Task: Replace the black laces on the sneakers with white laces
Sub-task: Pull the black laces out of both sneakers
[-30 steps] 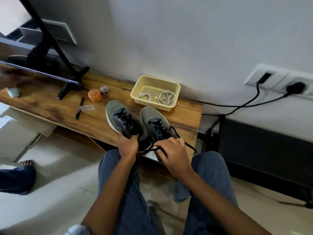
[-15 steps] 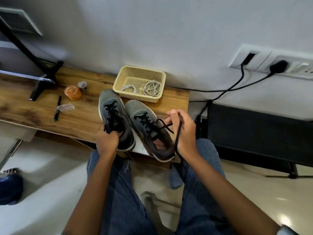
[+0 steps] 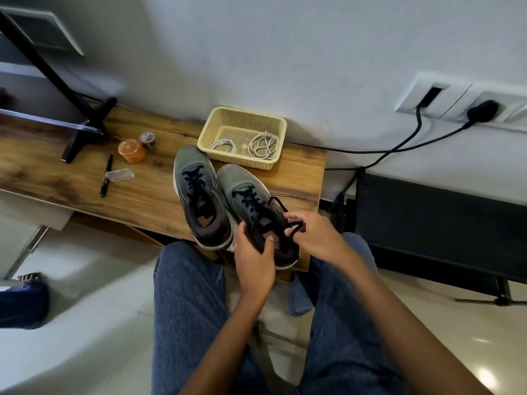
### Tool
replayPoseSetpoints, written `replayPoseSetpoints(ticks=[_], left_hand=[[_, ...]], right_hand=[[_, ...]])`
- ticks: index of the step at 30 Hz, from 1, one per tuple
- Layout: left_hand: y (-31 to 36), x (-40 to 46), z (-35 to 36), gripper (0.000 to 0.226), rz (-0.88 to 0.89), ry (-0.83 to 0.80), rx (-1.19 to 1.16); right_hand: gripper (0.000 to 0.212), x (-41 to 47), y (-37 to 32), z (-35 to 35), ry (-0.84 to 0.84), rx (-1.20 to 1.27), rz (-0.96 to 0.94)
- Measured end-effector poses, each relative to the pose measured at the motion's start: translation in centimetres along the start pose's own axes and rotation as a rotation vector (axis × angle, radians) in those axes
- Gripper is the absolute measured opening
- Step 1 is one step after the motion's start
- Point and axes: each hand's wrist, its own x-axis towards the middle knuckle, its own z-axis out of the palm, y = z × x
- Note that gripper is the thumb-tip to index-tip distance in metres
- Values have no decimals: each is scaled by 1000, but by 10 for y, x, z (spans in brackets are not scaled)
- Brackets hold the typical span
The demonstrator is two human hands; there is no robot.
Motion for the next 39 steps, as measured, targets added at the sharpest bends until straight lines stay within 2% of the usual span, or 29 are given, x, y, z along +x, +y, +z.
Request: replayPoseSetpoints(ticks=[4,9,11,14,17,20,23,25,28,32,35,39], left_hand=[[-7,9,3,61,31,-41,113],[-10,19,-1,67,44,-87,137],[-13,20,-3,69,40,-99,114],[-11,15,-4,63,40,-57,81],[-6,10,-7,60,183,47,195],[-2,13,-12,58,407,28,356],[0,19,-11,34,487,48,447],[4,21,-12,21,447,117,350],[9,24,-15,17,353,191,22],[11,24,-13,10,28,232,-451],[12,17,-11,17,-156,288,-604],[14,12,-11,28,-210,339,-702]], right_hand=[[49,-1,6,19,97,-158,0],[39,-9,7,32,210,-157,3],[43,-11,8,29,176,-144,18],[53,-13,8,10,-3,-104,32],[60,-17,-2,-15,-114,-204,-7],[65,-18,-15,-24,-13,-195,-45],[55,-8,-18,-16,117,-168,-73],[43,2,-15,-5,172,-151,-107],[29,12,-14,9,160,-162,-196],[23,23,-14,25,150,-245,-274],[23,26,-16,32,196,-228,-306],[23,29,-16,34,212,-280,-308]])
